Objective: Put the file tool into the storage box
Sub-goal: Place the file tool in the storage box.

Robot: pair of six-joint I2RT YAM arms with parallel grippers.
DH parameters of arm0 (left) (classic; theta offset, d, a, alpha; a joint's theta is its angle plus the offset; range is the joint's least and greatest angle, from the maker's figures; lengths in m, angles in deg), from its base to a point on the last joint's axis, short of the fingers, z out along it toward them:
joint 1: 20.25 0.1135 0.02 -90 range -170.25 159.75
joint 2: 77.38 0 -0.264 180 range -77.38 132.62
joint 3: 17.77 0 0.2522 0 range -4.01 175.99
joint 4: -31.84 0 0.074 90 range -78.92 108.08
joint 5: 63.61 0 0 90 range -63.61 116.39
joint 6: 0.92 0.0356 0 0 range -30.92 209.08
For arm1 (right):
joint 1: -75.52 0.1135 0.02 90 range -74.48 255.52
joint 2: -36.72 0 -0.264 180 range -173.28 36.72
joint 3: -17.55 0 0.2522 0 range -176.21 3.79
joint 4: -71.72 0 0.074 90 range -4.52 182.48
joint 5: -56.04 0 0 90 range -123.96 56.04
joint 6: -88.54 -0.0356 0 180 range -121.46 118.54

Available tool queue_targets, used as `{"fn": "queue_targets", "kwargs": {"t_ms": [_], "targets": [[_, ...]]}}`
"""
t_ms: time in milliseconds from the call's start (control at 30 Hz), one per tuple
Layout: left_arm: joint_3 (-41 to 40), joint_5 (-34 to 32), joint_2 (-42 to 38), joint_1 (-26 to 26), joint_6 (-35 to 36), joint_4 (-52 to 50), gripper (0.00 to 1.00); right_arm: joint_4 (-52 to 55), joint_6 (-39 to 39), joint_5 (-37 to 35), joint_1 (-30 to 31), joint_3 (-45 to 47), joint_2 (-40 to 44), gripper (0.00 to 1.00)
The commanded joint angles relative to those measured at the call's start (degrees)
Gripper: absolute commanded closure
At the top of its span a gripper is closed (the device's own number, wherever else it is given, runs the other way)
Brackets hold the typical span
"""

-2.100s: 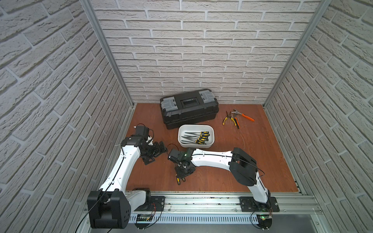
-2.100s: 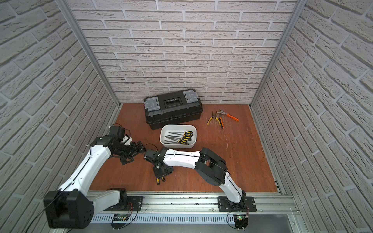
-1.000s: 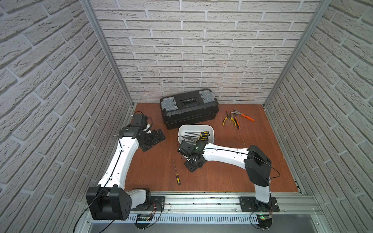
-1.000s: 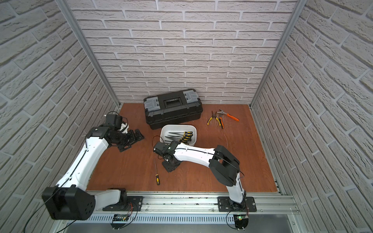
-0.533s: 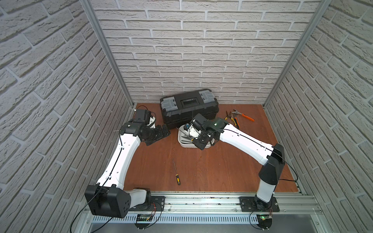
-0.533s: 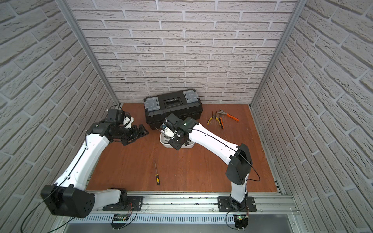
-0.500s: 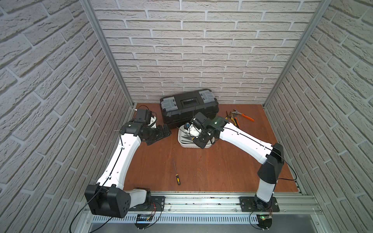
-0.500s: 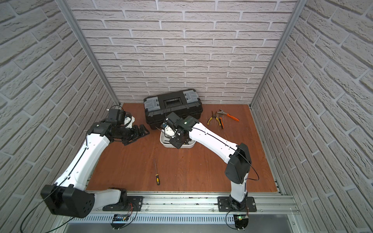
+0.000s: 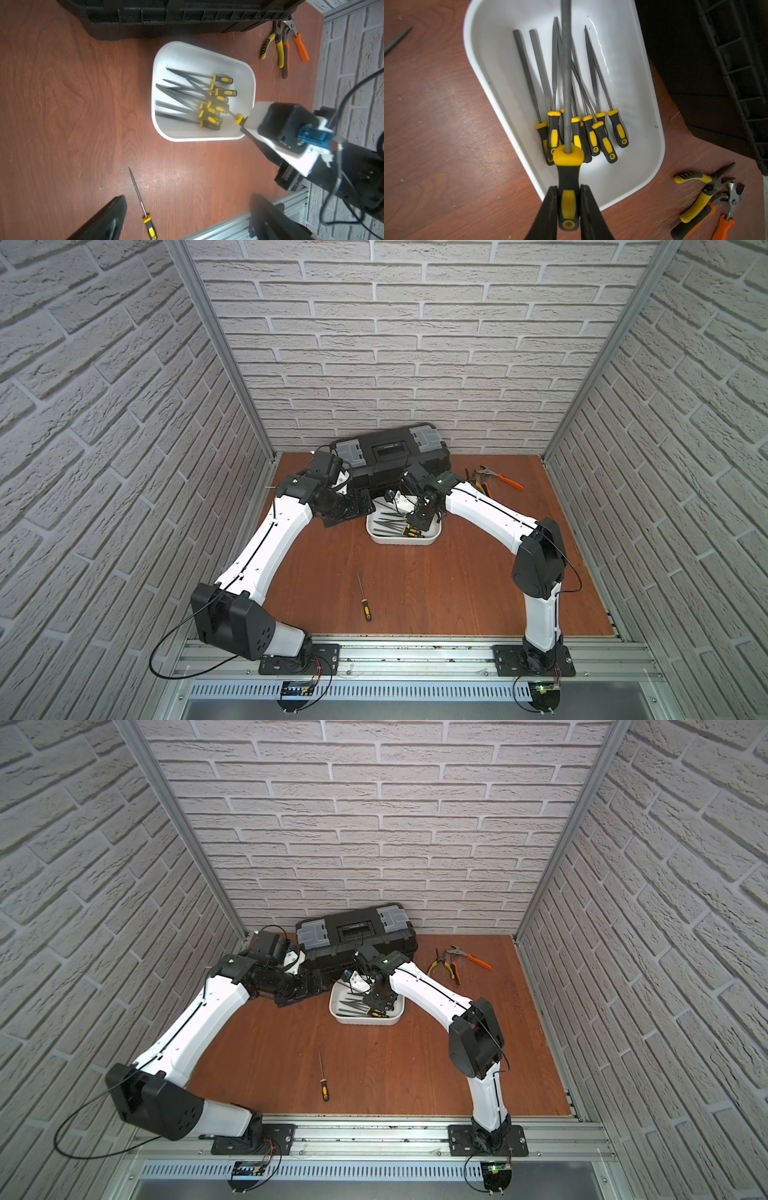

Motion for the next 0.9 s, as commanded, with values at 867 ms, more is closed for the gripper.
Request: {"fn": "queue_targets", "kwargs": {"t_ms": [867], "targets": [[9.2,-12.4,10.9,-9.6,-9.0,-2.1,0.02,-7.2,4.4,4.5,-2.5,8.5,-2.7,0.68]]}}
